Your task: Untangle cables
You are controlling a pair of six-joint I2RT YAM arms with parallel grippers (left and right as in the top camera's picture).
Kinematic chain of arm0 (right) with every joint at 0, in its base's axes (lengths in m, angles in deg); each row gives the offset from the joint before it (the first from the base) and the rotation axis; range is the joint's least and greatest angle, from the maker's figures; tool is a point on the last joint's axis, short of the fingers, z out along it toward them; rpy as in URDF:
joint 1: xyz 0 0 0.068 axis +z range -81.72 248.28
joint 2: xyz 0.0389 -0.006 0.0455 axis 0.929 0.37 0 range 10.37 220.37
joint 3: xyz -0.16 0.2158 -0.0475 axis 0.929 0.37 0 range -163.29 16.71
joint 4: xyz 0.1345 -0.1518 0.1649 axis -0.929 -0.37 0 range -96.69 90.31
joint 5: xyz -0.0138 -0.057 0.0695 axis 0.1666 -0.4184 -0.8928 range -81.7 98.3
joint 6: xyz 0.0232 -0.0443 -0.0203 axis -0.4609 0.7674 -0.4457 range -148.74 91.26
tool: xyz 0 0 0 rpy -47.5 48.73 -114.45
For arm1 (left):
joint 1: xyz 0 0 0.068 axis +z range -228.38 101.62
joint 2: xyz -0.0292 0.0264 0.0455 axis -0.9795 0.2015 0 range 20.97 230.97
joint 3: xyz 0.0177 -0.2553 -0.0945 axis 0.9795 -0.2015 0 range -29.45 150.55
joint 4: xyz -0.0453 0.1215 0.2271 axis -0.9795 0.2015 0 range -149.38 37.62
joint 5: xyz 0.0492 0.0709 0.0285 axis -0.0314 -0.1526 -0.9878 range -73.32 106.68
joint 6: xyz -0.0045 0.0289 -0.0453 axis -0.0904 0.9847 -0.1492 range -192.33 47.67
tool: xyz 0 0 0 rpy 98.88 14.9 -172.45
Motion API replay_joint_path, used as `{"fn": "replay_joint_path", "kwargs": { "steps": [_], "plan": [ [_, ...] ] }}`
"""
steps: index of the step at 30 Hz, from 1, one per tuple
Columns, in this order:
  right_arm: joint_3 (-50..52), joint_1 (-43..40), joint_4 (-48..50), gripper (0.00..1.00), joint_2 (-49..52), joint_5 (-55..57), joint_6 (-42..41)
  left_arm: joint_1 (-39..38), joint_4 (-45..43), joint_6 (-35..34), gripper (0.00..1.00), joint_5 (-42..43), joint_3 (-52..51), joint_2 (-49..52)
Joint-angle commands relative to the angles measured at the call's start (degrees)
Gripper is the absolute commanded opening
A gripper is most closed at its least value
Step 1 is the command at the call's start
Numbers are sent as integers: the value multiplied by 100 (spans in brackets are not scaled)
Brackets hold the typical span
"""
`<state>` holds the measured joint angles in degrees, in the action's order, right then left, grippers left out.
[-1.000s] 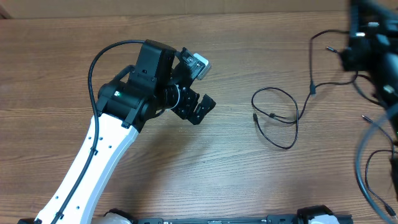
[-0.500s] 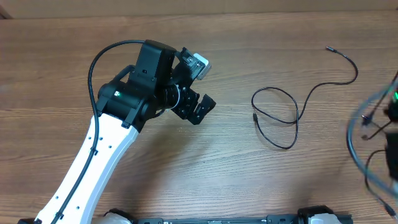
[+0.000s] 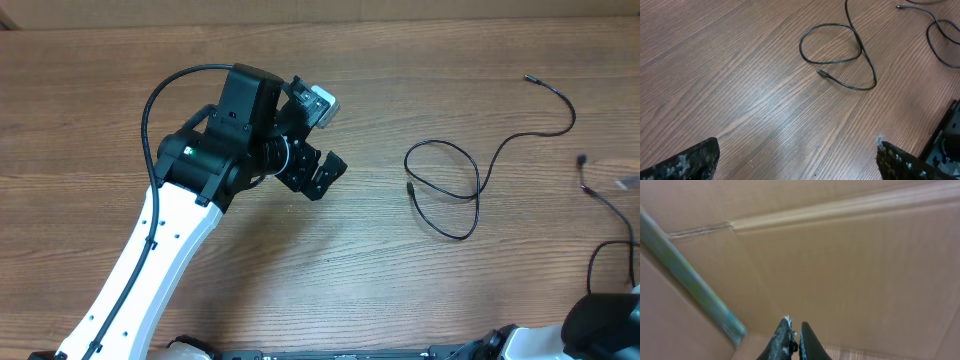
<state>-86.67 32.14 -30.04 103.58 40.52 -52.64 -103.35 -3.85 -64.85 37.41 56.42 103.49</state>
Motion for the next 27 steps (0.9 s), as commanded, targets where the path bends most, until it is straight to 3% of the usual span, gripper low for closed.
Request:
{"fn": "replay_joint_path", "kwargs": {
  "steps": [1, 7, 8, 10, 12, 13, 18, 20, 27],
  "plan": [
    [-48, -605, -358, 4, 352, -1473, -570, 28, -4, 22, 100, -17, 76, -50],
    [4, -975, -1375, 4, 1241, -2227, -570, 28, -4, 22, 100, -17, 76, -50],
    [35, -973, -1436, 10, 1309, -2343, -568, 28, -7, 22, 100, -17, 76, -50],
    [59, -953, -1707, 69, 1427, -2732, -570, 28, -4, 22, 100, -17, 76, -50],
    [63, -933, -1897, 94, 1429, -3042, -568, 28, -7, 22, 100, -20, 76, -50],
    [63, -929, -1980, 100, 1429, -3154, -568, 28, -7, 22, 100, -20, 76, -50],
    [63, -925, -2798, 100, 1429, -4199, -551, 28, -4, 22, 100, -20, 76, -50],
    [63, -925, -2959, 100, 1429, -4621, -92, 28, -7, 22, 100, -20, 76, -50],
    [63, -925, -3469, 100, 1429, -4682, 37, 31, -7, 22, 100, -20, 76, -50]
  ]
}}
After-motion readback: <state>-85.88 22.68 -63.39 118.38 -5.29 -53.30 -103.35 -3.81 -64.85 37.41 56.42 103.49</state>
